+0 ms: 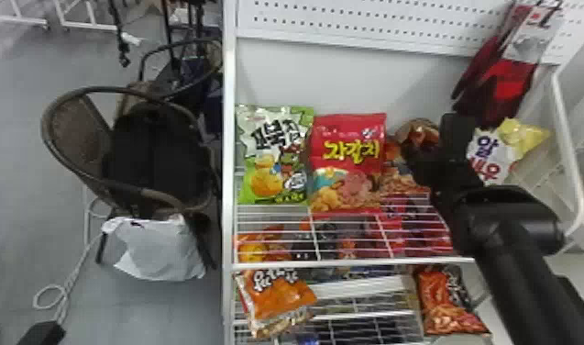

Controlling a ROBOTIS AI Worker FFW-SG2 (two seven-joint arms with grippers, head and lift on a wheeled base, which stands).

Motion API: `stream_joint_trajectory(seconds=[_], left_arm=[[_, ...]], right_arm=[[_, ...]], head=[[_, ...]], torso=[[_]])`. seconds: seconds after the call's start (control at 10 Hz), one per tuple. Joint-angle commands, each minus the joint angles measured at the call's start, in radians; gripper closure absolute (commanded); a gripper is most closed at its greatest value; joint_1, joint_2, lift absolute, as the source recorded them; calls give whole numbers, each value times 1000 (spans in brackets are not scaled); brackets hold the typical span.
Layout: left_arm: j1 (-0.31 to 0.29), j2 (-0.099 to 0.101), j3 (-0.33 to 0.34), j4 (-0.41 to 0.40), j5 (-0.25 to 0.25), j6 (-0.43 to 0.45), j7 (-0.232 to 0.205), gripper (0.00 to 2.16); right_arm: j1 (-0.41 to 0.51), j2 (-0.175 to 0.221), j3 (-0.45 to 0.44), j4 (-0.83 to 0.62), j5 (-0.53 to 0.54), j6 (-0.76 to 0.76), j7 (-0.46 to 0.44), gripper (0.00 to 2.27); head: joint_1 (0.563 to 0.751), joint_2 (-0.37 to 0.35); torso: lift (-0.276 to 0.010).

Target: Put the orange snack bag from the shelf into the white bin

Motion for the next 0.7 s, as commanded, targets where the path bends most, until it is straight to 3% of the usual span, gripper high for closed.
stream_joint_trajectory(seconds=[0.0,0.6], left_arm=[[0,-1,-1,0,-1,1,1,2135],[-11,-12,-7,3,-9,1,1,2135]], right_arm=[[43,0,-12,-77,2,22,0,2192],[235,-14,-149,-436,-41,240,3,2196]], head=[[695,-188],[695,-213]], torso=[[1],[1]])
